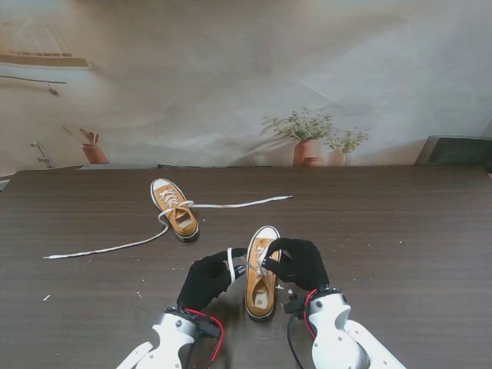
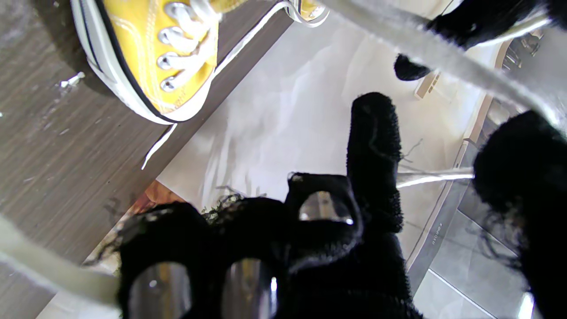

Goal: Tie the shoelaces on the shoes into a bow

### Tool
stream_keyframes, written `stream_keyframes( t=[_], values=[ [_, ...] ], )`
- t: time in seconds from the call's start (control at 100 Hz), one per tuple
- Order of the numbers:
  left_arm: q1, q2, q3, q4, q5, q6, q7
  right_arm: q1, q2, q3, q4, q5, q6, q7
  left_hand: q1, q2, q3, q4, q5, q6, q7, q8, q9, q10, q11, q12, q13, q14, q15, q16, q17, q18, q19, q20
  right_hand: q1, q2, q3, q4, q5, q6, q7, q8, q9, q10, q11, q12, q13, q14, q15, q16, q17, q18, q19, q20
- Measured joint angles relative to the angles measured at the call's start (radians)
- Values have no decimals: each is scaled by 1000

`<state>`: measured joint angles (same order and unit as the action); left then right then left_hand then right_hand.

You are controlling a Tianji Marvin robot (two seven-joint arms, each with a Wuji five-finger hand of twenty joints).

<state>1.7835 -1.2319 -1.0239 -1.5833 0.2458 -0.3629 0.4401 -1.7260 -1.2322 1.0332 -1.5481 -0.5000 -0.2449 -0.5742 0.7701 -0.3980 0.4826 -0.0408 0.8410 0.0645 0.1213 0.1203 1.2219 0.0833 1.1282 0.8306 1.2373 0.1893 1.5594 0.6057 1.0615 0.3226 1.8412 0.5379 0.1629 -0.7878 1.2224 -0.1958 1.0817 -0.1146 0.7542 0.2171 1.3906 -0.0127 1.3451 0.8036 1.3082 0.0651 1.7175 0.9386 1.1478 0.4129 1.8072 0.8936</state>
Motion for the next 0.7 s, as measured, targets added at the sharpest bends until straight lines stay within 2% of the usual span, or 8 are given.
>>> stream_keyframes(
  t=[0.25, 0.38, 0.4, 0.7],
  values=[
    [-34, -8, 28, 49, 144, -15, 75, -5, 6, -5, -15, 1, 14, 34, 0, -26, 12, 0, 0, 0, -8, 0, 0, 0, 1, 0, 0, 0, 0, 0, 0, 0, 0, 0, -1, 27, -22, 0, 11, 15, 7, 37, 0, 0, 0, 0, 0, 0, 0, 0, 0, 0, 0, 0],
    [-53, -8, 44, 77, 239, -15, 134, -2, 7, -14, -14, 4, 15, 39, 0, -52, 24, 0, -23, -1, -23, 0, 0, 0, 1, 0, 0, 0, 0, 0, 0, 0, 0, 0, -1, 28, -22, 0, 11, 15, 6, 47, 0, 0, 0, 0, 0, 0, 0, 0, 0, 0, 0, 0],
    [-56, -8, 46, 81, 246, -15, 141, -1, 7, -15, -13, 4, 15, 40, 0, -58, 32, -9, -23, -1, -25, 0, 0, 0, 1, 0, 0, 0, 0, 0, 0, 0, 0, 0, -1, 28, -22, 0, 11, 15, -2, 47, 0, 0, 0, -1, 0, 0, 0, 0, 0, 0, 0, 0],
    [-86, -8, 73, 112, 313, -14, 206, 9, 8, -26, -1, 21, 1, 60, 1, -74, 60, -10, -23, -1, -27, 0, 0, -1, 1, -3, 0, 2, -2, 0, 0, 0, 0, -23, -32, 27, -21, 0, 10, 15, -41, 59, 0, 0, -29, -4, 0, 0, 0, -23, 0, -1, 0, -4]
  ],
)
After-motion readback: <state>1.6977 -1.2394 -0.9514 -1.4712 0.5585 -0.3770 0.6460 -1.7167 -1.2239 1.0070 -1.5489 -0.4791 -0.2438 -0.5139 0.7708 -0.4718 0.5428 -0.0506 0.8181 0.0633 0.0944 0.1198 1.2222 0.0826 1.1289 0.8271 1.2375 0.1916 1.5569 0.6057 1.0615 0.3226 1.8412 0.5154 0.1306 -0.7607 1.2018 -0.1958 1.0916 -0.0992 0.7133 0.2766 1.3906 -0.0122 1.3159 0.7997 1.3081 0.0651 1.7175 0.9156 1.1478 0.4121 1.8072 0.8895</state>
